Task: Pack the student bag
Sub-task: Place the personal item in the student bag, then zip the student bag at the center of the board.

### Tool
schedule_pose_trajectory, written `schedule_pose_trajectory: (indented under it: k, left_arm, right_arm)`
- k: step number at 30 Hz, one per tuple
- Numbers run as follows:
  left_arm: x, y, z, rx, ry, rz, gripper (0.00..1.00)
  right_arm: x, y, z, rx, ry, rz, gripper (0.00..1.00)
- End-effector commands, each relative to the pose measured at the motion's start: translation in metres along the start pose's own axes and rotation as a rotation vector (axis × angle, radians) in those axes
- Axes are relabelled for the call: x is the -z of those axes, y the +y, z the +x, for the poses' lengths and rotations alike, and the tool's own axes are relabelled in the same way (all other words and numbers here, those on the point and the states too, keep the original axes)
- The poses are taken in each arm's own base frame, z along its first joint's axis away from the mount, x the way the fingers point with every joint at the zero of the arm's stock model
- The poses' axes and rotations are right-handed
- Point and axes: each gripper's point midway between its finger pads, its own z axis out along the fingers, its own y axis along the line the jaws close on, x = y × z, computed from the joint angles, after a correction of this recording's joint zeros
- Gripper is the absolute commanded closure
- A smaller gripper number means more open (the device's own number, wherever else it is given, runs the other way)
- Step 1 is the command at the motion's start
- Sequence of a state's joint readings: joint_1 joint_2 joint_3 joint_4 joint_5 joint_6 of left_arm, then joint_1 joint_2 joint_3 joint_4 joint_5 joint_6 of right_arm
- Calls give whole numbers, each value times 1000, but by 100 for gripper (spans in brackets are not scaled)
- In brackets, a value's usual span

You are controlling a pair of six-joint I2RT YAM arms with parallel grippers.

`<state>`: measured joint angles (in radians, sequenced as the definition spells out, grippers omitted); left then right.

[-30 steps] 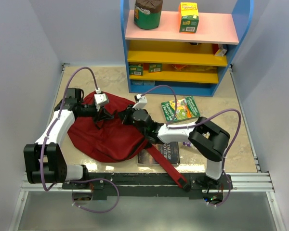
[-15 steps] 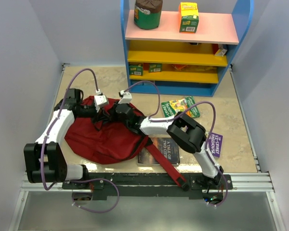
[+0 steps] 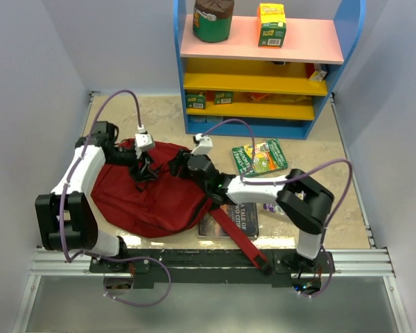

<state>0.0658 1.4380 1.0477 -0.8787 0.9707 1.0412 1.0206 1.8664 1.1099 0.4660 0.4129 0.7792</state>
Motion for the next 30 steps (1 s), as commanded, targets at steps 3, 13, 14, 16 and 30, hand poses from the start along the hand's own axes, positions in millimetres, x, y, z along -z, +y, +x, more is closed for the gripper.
schedule_pose_trajectory:
  k: [3,13,14,16,30]
  left_arm:
    - [57,7,-39,-135,3,12,31]
    - [58,-37,32,-371,261,65,63]
    - [58,-40,32,-392,263,63,63]
    - [58,-41,34,-399,275,66,63]
    - [57,-53,68,-430,408,147,68]
  right_arm:
    - [37,-1,-32,-16,-90,-13,45]
    - [74,52,16,133,-24,-171,50]
    - [73,54,22,143,-9,-179,50]
    - [73,59,26,147,2,-194,47]
    - [56,80,57,188,83,-278,42]
